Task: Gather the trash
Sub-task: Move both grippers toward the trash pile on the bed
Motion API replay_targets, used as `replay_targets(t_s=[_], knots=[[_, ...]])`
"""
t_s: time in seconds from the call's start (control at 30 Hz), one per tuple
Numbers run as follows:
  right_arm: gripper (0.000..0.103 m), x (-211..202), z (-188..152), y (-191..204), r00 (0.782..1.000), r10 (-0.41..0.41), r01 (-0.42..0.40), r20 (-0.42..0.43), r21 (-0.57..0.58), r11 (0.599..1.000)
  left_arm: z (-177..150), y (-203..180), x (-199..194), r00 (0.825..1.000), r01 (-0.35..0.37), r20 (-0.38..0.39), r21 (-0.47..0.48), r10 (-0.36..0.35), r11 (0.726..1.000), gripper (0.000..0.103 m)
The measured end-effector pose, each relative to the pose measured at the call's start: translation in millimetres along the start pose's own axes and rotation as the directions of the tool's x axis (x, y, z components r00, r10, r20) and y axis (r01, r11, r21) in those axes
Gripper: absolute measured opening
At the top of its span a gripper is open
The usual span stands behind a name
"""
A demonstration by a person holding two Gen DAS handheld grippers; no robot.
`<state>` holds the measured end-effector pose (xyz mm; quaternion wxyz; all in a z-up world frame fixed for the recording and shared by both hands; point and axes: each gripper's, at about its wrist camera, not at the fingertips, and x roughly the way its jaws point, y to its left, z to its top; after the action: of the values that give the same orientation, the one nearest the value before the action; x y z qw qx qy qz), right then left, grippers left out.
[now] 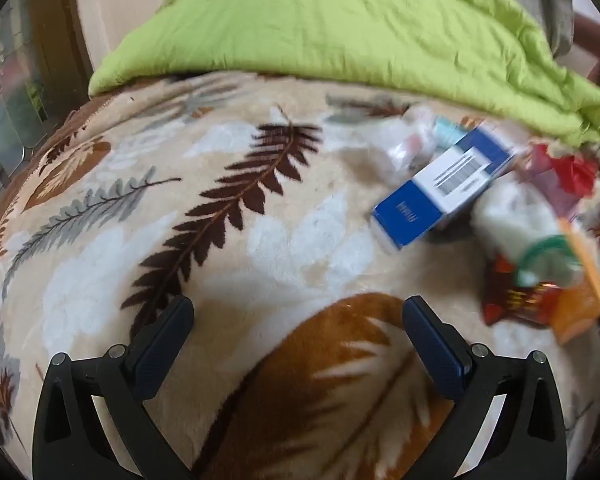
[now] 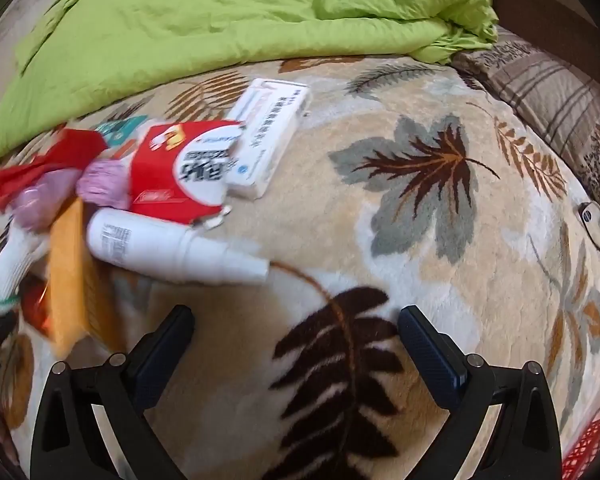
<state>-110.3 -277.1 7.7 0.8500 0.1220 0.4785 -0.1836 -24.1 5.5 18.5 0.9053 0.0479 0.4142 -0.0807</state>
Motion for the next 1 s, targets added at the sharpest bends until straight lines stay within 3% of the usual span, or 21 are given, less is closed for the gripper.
replay_targets(t_s=[0.13,0.23,0.33,0.57,0.67,0.8,0.9,1.0], knots=[[0.095,-25,-7,4,0.998,0.056,-0.056,0.034,-0.007,0.998,-6,-3,-34,0.994,0.007,0.113,-0.003,-0.007,1.000,0.103],[0.095,-56,-11,4,0.989,0.020,-0.021,0.145,-0.001,1.000,-8,-6,-67,0.974,-0.021,0.224,0.031,0.014,0.999,0.103],[0.095,-85,-18,2,0.975,0.042,-0.049,0.219,0.029,0.998,-11,-3,-93,0.960,-0.010,0.279,0.043,-0.003,0.999,0.103],[0.096,-164,-65,2,0.890,0.151,-0.180,0.430,0.026,0.983,-55,-1,-162,0.933,0.059,0.346,0.125,-0.100,0.990,0.103],[0.096,-183,-91,-9,0.870,0.191,-0.215,0.455,0.002,0.977,-78,-1,-180,0.921,0.084,0.367,0.137,-0.129,0.987,0.103],[0.096,-192,-106,-21,0.863,0.200,-0.228,0.465,0.003,0.974,-86,-4,-186,0.898,0.080,0.420,0.132,-0.129,0.988,0.103],[0.096,-194,-111,-25,0.859,0.194,-0.222,0.474,0.003,0.975,-86,-7,-176,0.910,0.102,0.388,0.130,-0.145,0.986,0.103],[0.096,-188,-107,-25,0.874,0.182,-0.208,0.451,0.008,0.978,-85,-13,-167,0.921,0.108,0.359,0.133,-0.149,0.985,0.103]])
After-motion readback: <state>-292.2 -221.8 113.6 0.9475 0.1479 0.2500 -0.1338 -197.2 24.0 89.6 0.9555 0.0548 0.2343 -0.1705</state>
